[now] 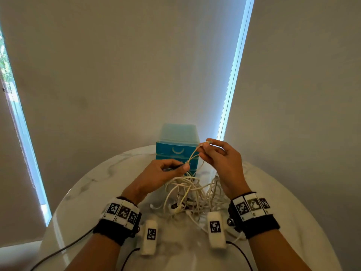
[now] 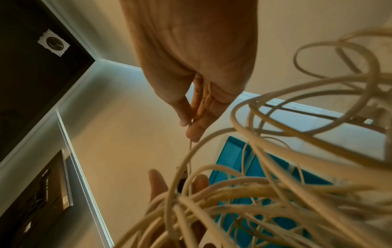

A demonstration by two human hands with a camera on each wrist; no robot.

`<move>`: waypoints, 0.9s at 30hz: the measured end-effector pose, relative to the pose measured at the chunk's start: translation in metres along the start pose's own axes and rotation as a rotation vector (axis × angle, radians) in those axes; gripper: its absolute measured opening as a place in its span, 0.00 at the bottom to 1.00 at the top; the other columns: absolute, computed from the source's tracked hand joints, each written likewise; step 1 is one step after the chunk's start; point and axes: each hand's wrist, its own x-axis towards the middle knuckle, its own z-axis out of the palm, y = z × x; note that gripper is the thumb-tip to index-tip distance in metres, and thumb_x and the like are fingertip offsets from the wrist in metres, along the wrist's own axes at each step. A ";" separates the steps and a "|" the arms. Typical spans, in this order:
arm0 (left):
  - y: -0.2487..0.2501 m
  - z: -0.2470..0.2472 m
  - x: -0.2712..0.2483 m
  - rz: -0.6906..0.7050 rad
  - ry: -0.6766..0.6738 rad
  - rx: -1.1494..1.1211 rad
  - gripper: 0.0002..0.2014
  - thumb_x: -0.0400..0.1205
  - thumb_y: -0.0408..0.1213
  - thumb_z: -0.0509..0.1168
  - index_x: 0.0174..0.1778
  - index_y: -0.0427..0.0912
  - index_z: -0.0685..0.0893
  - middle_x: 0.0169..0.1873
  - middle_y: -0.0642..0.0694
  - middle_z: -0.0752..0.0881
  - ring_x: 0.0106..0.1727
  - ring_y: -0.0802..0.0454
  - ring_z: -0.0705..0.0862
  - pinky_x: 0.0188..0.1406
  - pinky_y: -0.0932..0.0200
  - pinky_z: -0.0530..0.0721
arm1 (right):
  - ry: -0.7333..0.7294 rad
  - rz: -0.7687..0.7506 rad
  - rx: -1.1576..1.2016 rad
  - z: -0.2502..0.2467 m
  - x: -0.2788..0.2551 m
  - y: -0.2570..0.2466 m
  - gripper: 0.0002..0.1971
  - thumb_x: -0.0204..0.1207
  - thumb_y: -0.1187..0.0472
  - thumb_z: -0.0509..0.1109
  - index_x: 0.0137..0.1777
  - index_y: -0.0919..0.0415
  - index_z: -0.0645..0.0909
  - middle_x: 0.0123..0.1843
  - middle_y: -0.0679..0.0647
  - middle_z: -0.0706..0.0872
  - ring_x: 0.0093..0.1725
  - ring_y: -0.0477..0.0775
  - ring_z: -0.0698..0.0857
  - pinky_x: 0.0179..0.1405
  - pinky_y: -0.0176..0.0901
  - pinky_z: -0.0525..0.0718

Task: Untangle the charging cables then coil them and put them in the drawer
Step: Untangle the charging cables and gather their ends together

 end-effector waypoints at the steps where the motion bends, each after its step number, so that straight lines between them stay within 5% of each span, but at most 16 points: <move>1: -0.001 -0.001 0.000 -0.015 -0.047 0.034 0.13 0.85 0.50 0.76 0.56 0.45 0.97 0.49 0.51 0.97 0.52 0.57 0.95 0.52 0.69 0.89 | -0.002 0.006 0.000 -0.001 0.001 0.001 0.14 0.84 0.64 0.80 0.67 0.65 0.87 0.54 0.62 0.97 0.56 0.60 0.97 0.63 0.54 0.93; 4: -0.003 -0.003 0.002 -0.044 -0.091 0.089 0.14 0.83 0.50 0.77 0.53 0.43 0.97 0.48 0.47 0.97 0.52 0.51 0.96 0.55 0.65 0.90 | -0.060 0.024 -0.142 -0.001 0.001 0.002 0.15 0.82 0.59 0.82 0.67 0.60 0.87 0.59 0.58 0.96 0.59 0.55 0.96 0.60 0.48 0.94; 8: -0.008 -0.004 0.003 -0.053 -0.040 0.053 0.12 0.83 0.51 0.78 0.48 0.46 0.98 0.44 0.46 0.97 0.48 0.52 0.96 0.52 0.63 0.90 | -0.186 -0.102 -0.560 -0.014 -0.009 -0.006 0.20 0.77 0.47 0.86 0.65 0.43 0.86 0.68 0.38 0.89 0.67 0.39 0.89 0.64 0.42 0.89; 12: -0.010 -0.002 0.005 -0.088 0.043 0.023 0.14 0.83 0.53 0.77 0.50 0.45 0.98 0.44 0.46 0.97 0.45 0.55 0.95 0.49 0.61 0.90 | -0.500 -0.191 -0.842 -0.036 -0.021 -0.018 0.23 0.62 0.33 0.88 0.56 0.37 0.90 0.76 0.34 0.76 0.73 0.35 0.80 0.71 0.34 0.80; 15: -0.011 -0.001 0.007 -0.109 0.077 -0.001 0.17 0.83 0.55 0.77 0.50 0.44 0.98 0.44 0.46 0.97 0.47 0.52 0.95 0.55 0.53 0.91 | -0.567 -0.226 -0.924 -0.037 -0.026 -0.010 0.20 0.62 0.36 0.90 0.53 0.35 0.93 0.75 0.33 0.75 0.75 0.34 0.77 0.70 0.35 0.78; 17: -0.011 -0.001 0.006 -0.128 0.093 0.017 0.18 0.83 0.57 0.76 0.49 0.45 0.98 0.42 0.48 0.97 0.42 0.57 0.94 0.50 0.59 0.90 | -0.501 -0.232 -0.907 -0.032 -0.025 -0.001 0.13 0.66 0.39 0.89 0.49 0.37 0.95 0.68 0.35 0.82 0.70 0.36 0.82 0.66 0.41 0.84; 20: -0.002 -0.003 0.004 -0.129 0.144 0.094 0.22 0.87 0.61 0.68 0.50 0.47 0.97 0.34 0.57 0.94 0.31 0.71 0.86 0.29 0.78 0.77 | -0.327 -0.244 -0.866 -0.028 -0.021 0.007 0.07 0.71 0.44 0.88 0.45 0.41 0.95 0.51 0.39 0.91 0.54 0.37 0.88 0.53 0.35 0.85; 22: 0.003 -0.004 0.005 -0.108 0.188 0.126 0.25 0.85 0.68 0.63 0.55 0.52 0.93 0.42 0.59 0.94 0.36 0.70 0.86 0.25 0.78 0.75 | -0.268 -0.266 -0.857 -0.028 -0.022 0.009 0.06 0.73 0.44 0.86 0.45 0.42 0.95 0.44 0.39 0.93 0.49 0.37 0.89 0.48 0.28 0.84; 24: 0.009 -0.004 0.002 -0.092 0.133 0.114 0.26 0.78 0.72 0.65 0.62 0.58 0.89 0.54 0.58 0.92 0.45 0.66 0.86 0.32 0.76 0.79 | -0.248 -0.296 -0.823 -0.029 -0.022 0.012 0.05 0.75 0.46 0.85 0.47 0.42 0.95 0.45 0.38 0.93 0.50 0.38 0.90 0.49 0.28 0.85; 27: 0.007 -0.004 0.001 -0.067 0.019 0.175 0.22 0.73 0.63 0.80 0.61 0.60 0.93 0.56 0.60 0.93 0.56 0.66 0.89 0.56 0.65 0.85 | -0.196 -0.353 -0.727 -0.030 -0.024 0.011 0.03 0.79 0.52 0.83 0.48 0.41 0.93 0.48 0.35 0.94 0.53 0.40 0.91 0.54 0.31 0.86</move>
